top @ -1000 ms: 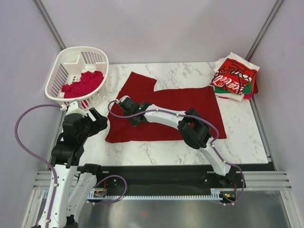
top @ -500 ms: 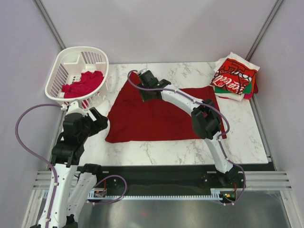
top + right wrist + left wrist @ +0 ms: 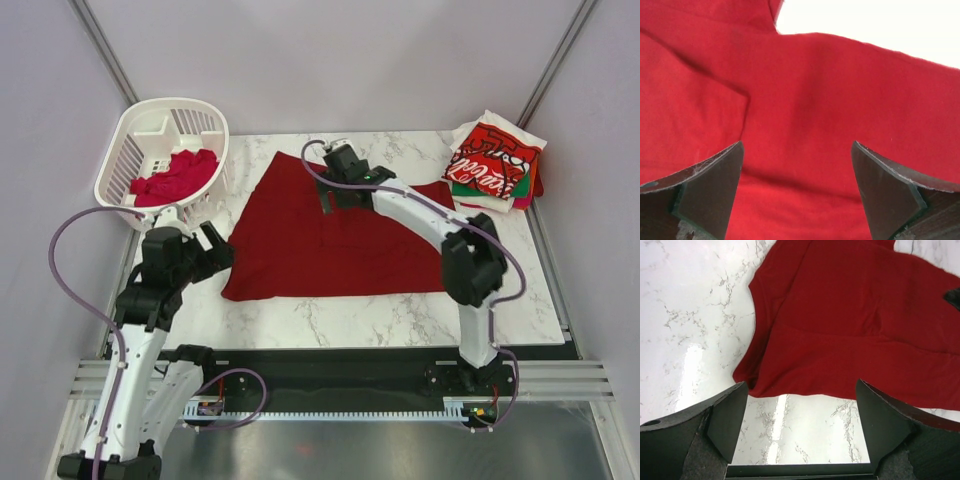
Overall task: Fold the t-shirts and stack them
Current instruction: Fold the tshirt
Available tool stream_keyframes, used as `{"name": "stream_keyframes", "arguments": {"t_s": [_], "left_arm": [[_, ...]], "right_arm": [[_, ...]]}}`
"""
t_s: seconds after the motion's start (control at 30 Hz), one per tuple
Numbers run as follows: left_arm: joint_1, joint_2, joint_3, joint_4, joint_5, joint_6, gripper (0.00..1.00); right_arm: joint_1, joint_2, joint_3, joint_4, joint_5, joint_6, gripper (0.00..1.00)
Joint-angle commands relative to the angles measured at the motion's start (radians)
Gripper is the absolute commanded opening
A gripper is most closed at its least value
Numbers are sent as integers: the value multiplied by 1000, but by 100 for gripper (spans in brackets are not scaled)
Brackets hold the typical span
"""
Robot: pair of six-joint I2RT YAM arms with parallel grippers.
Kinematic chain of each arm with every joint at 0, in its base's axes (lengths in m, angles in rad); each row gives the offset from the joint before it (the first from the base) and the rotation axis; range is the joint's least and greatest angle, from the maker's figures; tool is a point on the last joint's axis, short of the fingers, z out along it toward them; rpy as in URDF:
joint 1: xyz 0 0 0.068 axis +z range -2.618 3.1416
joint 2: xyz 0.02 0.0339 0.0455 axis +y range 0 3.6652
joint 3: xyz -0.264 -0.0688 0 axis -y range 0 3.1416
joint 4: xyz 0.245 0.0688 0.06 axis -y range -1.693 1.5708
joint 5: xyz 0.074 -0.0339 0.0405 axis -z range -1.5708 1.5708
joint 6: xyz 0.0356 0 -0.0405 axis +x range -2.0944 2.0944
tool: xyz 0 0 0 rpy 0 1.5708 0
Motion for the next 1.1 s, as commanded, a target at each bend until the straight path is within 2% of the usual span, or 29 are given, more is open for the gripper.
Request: {"name": "stream_keyframes", "arguments": {"t_s": [0.0,0.03,0.07,0.1,0.17,0.23,0.27,0.3,0.33,0.37,0.47,0.63,0.8,0.93,0.97,1.07], "left_arm": [[0,107,13,35,67,44,95],[0,163,18,35,84,44,96],[0,185,21,38,94,41,96],[0,204,24,38,97,34,96],[0,254,21,46,90,13,96],[0,279,13,49,65,-22,97],[0,299,9,49,59,-41,97],[0,305,-8,55,52,-59,98],[-2,310,-20,58,48,-97,98],[0,320,-52,72,44,-119,99],[0,328,-129,115,42,-189,99],[-2,373,-226,231,32,-251,100],[-2,428,-272,302,-21,-248,100],[0,478,-278,375,-41,-245,100],[-2,491,-278,386,-41,-246,99],[0,540,-278,415,-56,-252,99]], "right_arm": [[-59,-267,-249,115,-25,92,96],[-85,-365,-322,135,-95,138,96],[-146,-411,-464,174,-132,164,96],[-177,-457,-528,187,-152,185,96],[-270,-591,-699,198,-162,245,96],[-346,-722,-803,198,-157,290,98],[-439,-766,-897,198,-180,322,98],[-493,-805,-941,195,-207,334,98],[-612,-870,-982,196,-236,340,98],[-677,-895,-1051,198,-328,353,98],[-823,-918,-1125,201,-450,357,97],[-892,-895,-1188,237,-484,391,96],[-905,-780,-1219,297,-524,400,89],[-908,-723,-1243,363,-527,408,77],[-908,-718,-1243,365,-524,405,69],[-909,-718,-1239,363,-508,399,60]]}}
